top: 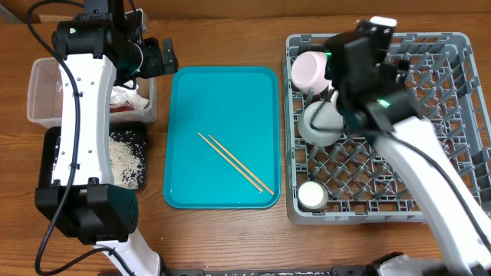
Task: Sort waste into correct bins and load items into the dishwasher
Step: 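Lift the pink plate and stand it upright in the rack's back, then move right gripper to the chopsticks and grasp one chopstick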
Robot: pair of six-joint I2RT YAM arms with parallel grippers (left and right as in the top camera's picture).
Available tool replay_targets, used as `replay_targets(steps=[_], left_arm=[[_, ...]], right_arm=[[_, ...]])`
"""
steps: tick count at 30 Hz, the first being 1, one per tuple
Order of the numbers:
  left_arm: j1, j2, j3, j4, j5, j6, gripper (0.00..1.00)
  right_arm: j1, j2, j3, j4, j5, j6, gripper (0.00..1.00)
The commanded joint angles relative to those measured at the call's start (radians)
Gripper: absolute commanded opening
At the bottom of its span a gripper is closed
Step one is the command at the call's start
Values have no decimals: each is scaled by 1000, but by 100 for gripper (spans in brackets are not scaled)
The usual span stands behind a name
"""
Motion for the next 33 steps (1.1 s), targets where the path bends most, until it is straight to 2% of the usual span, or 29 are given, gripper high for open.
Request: replay_targets(steps=[1, 2, 4, 10, 18, 26, 33], left_arm=[[-3, -8, 21, 2, 8, 2, 100], [-3, -8, 21, 2, 8, 2, 100], [-3, -8, 21, 2, 8, 2, 100], [-3, -8, 21, 2, 8, 2, 100], [-3, -8, 21, 2, 8, 2, 100], [-3, -8, 21, 2, 8, 2, 100], [-3, -8, 21, 2, 8, 2, 100]], right_arm=[[9, -68, 22, 18, -584, -14, 95], [16, -56, 18, 32, -700, -34, 90], [55, -10, 8, 30, -772, -37, 87], [233, 227, 8, -51, -771, -35, 86], [344, 418, 8, -61, -698, -77, 79], [396, 562, 8, 2, -629, -171, 77], [397, 596, -9, 37, -629, -232, 76]])
